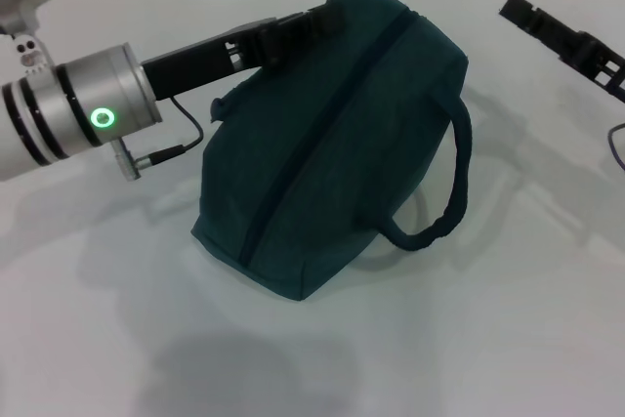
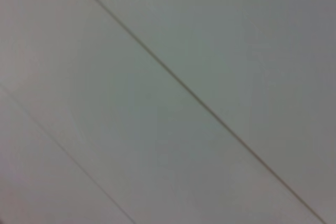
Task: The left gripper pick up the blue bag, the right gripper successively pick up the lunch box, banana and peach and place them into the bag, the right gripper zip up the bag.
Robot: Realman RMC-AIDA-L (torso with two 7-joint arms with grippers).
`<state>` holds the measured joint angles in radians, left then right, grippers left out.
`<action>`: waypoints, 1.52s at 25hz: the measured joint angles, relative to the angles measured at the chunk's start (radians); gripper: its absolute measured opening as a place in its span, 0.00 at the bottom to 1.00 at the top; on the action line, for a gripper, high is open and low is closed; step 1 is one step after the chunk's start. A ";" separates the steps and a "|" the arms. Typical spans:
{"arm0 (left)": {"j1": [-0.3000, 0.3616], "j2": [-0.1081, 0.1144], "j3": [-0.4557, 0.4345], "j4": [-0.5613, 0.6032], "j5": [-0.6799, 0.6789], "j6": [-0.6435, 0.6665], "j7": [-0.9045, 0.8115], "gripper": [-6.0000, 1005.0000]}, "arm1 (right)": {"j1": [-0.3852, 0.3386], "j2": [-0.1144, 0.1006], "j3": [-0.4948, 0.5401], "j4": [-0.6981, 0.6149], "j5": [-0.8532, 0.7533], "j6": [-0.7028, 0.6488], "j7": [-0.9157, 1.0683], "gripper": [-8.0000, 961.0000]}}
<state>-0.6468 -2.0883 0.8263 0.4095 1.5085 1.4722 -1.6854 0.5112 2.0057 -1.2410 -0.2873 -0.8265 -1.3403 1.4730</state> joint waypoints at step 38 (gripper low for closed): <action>0.174 0.052 0.004 0.383 0.031 0.331 0.045 0.89 | -0.001 -0.021 -0.002 -0.214 -0.343 -0.360 -0.267 0.92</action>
<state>-0.4725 -2.0359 0.8303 0.7926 1.5399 1.8030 -1.6404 0.5105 1.9849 -1.2433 -0.5009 -1.1698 -1.7004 1.2056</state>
